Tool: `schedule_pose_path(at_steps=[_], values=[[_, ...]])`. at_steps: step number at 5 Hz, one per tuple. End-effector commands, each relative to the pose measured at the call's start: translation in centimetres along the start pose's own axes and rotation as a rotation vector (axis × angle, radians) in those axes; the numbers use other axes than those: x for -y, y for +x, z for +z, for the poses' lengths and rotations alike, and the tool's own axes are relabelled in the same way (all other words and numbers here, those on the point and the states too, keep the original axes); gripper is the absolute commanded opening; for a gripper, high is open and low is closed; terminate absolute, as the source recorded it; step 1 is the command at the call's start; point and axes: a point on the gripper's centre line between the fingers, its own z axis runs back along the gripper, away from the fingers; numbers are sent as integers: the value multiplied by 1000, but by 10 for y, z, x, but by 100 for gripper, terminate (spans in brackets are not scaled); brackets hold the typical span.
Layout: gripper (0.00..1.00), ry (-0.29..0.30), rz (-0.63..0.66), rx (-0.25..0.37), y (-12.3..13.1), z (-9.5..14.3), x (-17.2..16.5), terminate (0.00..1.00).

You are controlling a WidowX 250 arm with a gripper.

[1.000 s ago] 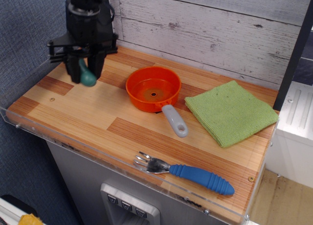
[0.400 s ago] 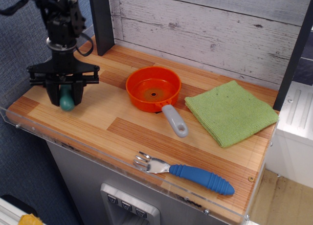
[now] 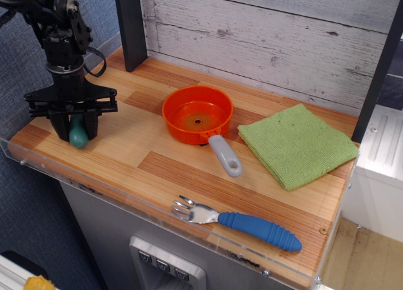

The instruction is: Place the green vegetable on the left front corner of the table.

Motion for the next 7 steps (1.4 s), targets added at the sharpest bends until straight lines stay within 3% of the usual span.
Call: schedule_pose_path(at_steps=[1,3,5,6,7], values=[[100,17,14,19,14,9,-3,0],[100,50,38,15,20,24,-8,0],[100,83,77,54,22,74,4,0],[100,90,26,82,8,95,30,0],[100,77,-46,79,-6,102,58,0]])
